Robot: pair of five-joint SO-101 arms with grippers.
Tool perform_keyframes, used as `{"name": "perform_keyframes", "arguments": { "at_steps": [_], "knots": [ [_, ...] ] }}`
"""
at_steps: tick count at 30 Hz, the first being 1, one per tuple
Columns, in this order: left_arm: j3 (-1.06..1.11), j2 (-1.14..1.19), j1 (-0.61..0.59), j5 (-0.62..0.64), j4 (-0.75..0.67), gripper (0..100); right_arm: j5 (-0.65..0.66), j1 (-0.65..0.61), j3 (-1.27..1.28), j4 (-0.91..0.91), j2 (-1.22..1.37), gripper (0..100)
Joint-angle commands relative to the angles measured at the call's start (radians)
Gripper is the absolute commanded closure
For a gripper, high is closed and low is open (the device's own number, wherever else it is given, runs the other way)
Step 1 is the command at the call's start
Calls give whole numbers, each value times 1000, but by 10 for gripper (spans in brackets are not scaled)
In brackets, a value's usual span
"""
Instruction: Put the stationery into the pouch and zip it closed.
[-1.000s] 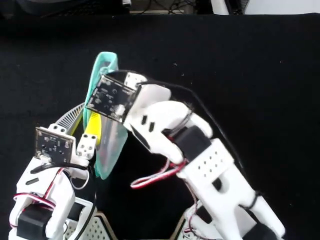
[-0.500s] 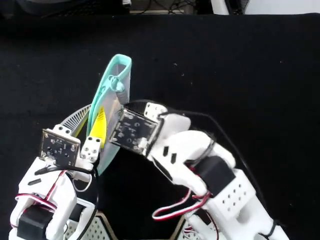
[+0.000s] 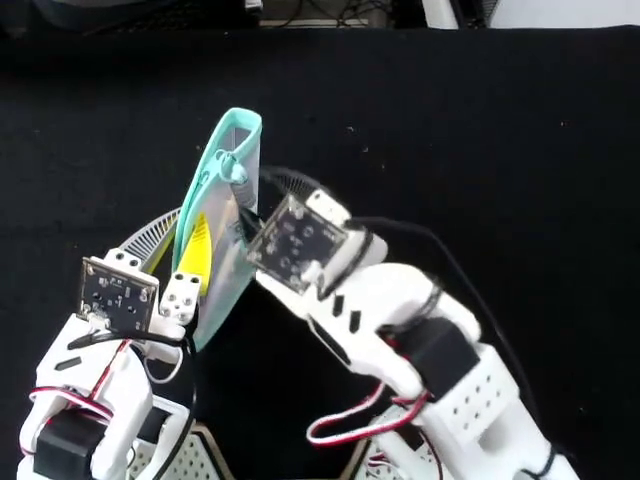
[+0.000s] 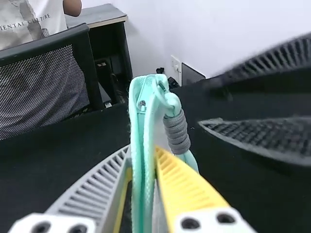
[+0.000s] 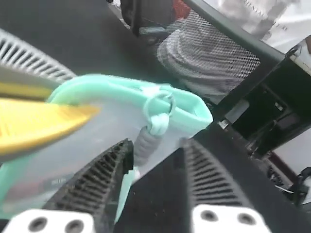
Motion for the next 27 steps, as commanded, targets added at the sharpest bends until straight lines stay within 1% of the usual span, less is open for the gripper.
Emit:
{"name": "perform_keyframes", "arguments": {
  "at_steps": [1,6,13,17,22,27],
  "knots": [
    [30,8,12,-3,21,970,-17,-31,-77,-43,58,796],
    [30,8,12,-3,21,970,-17,-28,-124,-92,150,799],
    [30,8,5,-5,21,970,-12,-26,-202,-100,275,799],
    [30,8,5,-5,21,970,81,-26,-213,-115,344,802],
    [30,8,2,-5,21,970,175,-25,-211,-176,338,899],
    [30,8,2,-5,21,970,206,-25,-213,-187,291,929]
  ]
}}
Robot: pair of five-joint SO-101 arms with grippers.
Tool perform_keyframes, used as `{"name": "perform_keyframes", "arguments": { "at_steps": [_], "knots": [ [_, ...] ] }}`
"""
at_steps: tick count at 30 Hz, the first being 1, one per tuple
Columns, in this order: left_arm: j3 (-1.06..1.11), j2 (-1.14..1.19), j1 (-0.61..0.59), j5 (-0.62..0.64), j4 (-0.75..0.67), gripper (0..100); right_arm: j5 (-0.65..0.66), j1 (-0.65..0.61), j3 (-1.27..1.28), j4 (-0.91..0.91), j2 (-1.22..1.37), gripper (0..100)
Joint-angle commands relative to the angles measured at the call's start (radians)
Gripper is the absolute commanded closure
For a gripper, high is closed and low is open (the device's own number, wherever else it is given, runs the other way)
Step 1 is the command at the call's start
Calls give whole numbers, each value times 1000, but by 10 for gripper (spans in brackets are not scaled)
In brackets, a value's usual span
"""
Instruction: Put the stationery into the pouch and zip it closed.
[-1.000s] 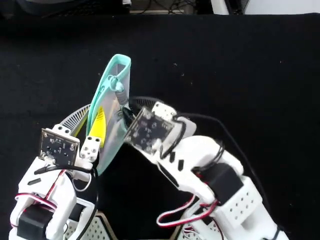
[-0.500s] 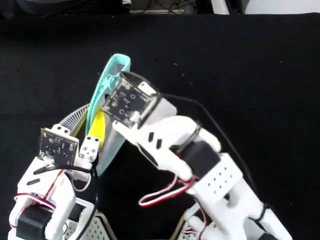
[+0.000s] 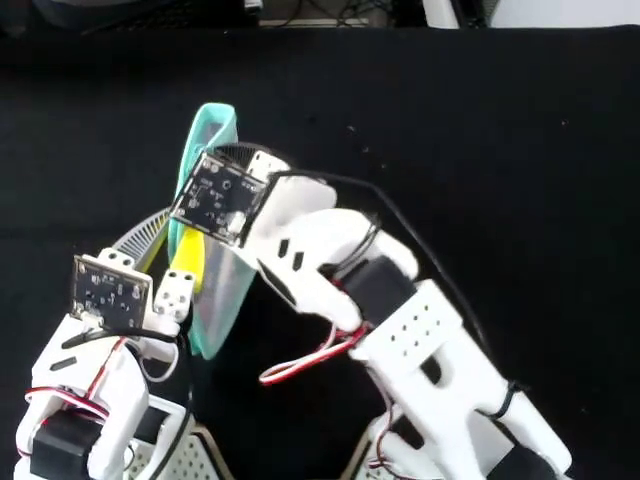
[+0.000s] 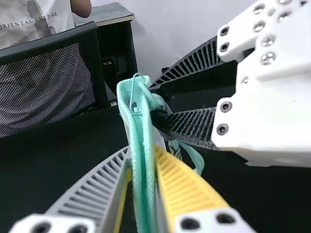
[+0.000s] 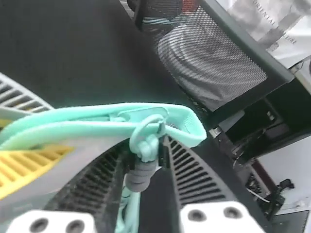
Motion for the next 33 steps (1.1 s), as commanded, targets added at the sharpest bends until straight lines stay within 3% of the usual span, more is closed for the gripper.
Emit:
{"name": "perform_keyframes", "arguments": {
  "at_steps": [1,14,20,30,33],
  "knots": [
    [28,8,5,-9,21,970,14,-11,-47,-32,-56,929],
    [28,8,5,-9,21,970,6,-11,-36,6,-96,922],
    [28,8,5,-9,21,970,-104,-12,-38,48,-104,830],
    [28,8,4,-9,21,970,-104,-12,-33,3,-96,841],
    [28,8,4,-9,21,970,-63,-14,-31,-12,-94,893]
  ]
}}
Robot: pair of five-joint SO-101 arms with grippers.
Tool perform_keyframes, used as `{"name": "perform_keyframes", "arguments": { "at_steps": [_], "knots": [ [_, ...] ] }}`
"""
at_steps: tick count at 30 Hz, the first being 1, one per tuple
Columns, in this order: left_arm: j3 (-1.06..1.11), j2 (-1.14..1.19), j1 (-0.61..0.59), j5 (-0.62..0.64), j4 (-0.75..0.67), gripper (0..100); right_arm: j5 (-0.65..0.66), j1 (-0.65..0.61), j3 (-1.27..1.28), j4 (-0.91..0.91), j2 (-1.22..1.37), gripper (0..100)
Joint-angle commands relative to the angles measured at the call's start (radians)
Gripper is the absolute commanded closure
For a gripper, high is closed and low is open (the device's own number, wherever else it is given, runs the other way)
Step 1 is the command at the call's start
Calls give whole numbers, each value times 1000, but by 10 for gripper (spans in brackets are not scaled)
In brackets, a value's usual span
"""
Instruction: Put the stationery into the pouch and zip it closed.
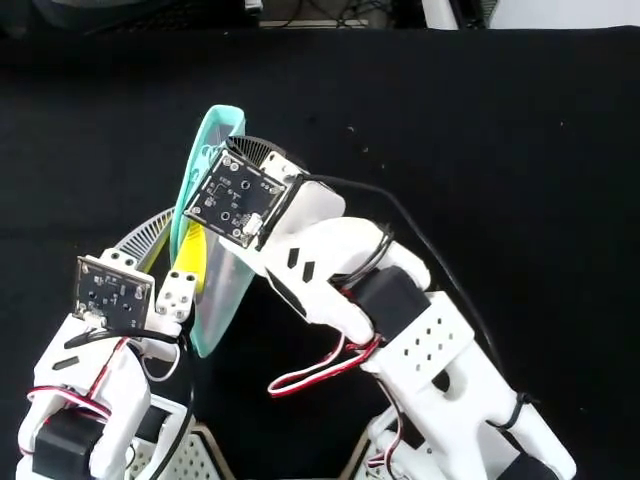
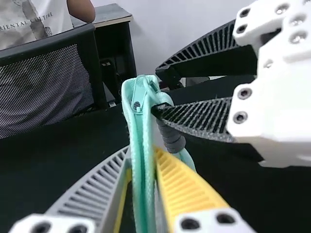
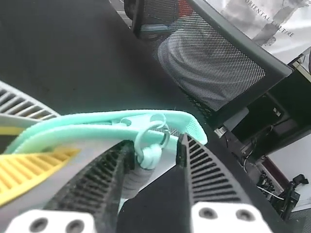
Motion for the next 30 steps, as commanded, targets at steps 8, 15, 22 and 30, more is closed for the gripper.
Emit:
{"name": "perform_keyframes", "arguments": {
  "at_steps": [8,15,22,30],
  "knots": [
    [28,8,4,-8,21,970,127,5,-33,-41,-42,985],
    [28,8,4,-8,21,970,127,80,-44,-38,-94,985],
    [27,8,13,-8,21,970,127,98,-30,-48,-110,985],
    [27,8,12,-8,23,970,118,95,73,-155,-108,982]
  ]
}}
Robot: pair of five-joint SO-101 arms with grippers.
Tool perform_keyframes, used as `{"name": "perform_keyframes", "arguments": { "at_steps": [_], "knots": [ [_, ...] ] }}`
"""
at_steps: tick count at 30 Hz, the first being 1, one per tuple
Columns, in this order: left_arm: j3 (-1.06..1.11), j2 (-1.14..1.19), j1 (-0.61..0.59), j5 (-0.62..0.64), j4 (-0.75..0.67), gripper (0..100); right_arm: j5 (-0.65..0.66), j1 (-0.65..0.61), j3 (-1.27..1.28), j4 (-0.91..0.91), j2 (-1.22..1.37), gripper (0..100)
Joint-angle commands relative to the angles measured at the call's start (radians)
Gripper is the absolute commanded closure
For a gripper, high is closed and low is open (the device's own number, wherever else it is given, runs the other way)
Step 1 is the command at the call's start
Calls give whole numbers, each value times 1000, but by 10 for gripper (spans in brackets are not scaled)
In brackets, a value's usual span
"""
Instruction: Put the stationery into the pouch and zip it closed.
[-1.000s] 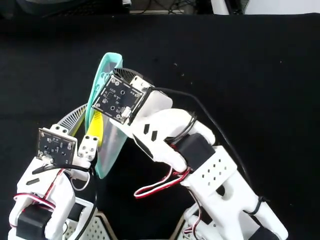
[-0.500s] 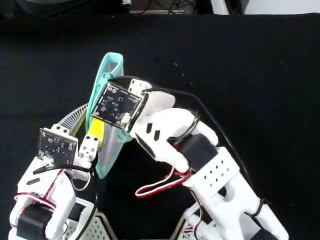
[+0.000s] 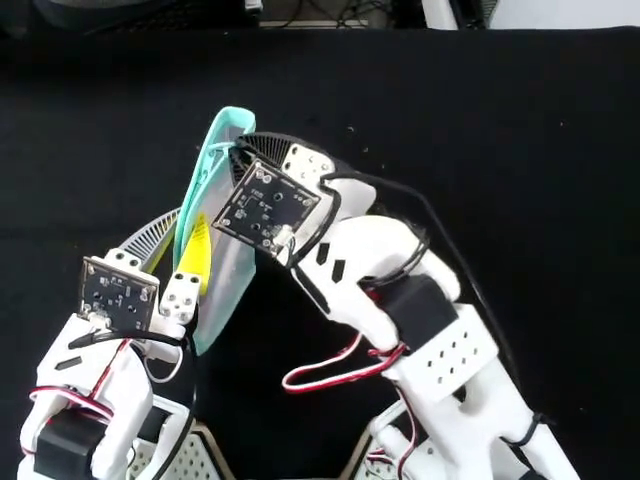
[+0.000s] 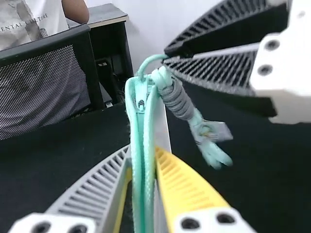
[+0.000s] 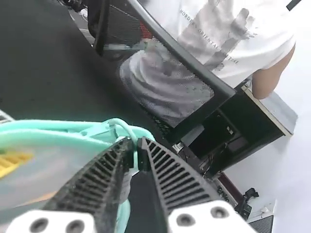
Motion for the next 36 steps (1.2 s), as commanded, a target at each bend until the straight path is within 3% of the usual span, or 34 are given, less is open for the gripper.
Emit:
{"name": "perform_keyframes", "arguments": {
  "at_steps": [1,5,16,25,31,36],
  "knots": [
    [27,8,8,-2,23,970,-14,9,24,-64,-21,981],
    [27,8,10,-2,23,970,-95,9,41,-95,-21,980],
    [27,8,1,-2,23,970,-106,9,-94,-87,193,890],
    [27,8,2,-2,21,970,-100,8,-102,-84,194,890],
    [28,8,4,-2,21,970,-97,-20,-120,43,174,886],
    [28,8,5,-2,21,970,-97,-31,-120,44,114,886]
  ]
}}
